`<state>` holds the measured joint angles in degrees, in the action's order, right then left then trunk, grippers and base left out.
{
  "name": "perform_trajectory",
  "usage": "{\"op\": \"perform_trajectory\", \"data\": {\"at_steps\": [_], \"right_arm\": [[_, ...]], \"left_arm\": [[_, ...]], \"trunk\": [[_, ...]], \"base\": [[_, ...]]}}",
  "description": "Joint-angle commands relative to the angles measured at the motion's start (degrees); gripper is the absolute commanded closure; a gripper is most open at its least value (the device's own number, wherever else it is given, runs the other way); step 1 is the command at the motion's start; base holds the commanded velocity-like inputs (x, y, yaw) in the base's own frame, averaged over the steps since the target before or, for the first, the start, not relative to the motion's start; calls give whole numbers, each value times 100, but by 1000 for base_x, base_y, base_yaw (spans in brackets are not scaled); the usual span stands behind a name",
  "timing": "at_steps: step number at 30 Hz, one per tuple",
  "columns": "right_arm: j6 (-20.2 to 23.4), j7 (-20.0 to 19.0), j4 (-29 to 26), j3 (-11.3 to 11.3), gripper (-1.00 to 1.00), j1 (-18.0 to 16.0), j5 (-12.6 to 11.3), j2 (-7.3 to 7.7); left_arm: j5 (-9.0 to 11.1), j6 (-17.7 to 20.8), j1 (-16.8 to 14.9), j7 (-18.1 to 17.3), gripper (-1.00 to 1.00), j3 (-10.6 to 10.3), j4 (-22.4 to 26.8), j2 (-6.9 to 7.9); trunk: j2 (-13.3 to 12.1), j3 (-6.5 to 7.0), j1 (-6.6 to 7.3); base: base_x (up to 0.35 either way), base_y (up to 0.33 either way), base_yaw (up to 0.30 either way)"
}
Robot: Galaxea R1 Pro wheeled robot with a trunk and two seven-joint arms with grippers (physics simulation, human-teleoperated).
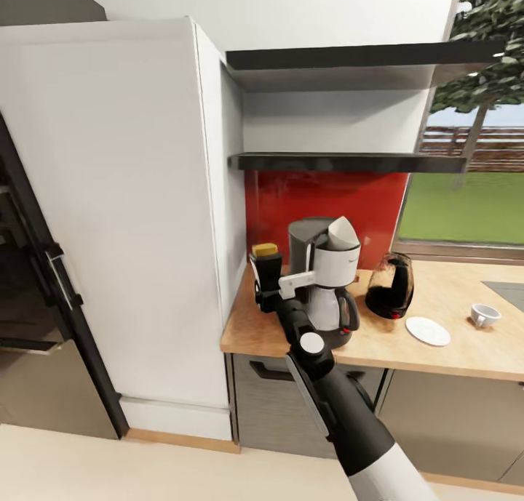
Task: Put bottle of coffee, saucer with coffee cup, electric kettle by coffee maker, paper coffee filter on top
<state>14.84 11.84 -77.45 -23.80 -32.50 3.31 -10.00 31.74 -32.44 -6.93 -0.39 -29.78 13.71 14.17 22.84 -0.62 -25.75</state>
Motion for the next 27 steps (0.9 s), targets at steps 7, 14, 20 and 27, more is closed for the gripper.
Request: {"op": "perform_trajectory", "data": {"at_steps": [7, 14, 20, 27], "right_arm": [[-298, 35, 436, -2, 100, -2, 30, 0], [-1185, 38, 1116, 0, 100, -2, -415, 0], [-1219, 38, 1151, 32, 100, -2, -659, 0], [-1220, 37, 1139, 42, 100, -2, -665, 0]], "left_arm": [[60, -24, 7, -5, -100, -38, -3, 7], [60, -24, 7, -5, -100, -37, -2, 6], [60, -25, 7, -5, -100, -37, 0, -1], [60, -24, 7, -5, -100, -34, -7, 7]], "trunk": [[8, -6, -4], [8, -6, -4], [8, -6, -4], [8, -5, -4]], "base": [[13, 19, 0], [0, 0, 0], [20, 93, 0], [22, 107, -5]]}}
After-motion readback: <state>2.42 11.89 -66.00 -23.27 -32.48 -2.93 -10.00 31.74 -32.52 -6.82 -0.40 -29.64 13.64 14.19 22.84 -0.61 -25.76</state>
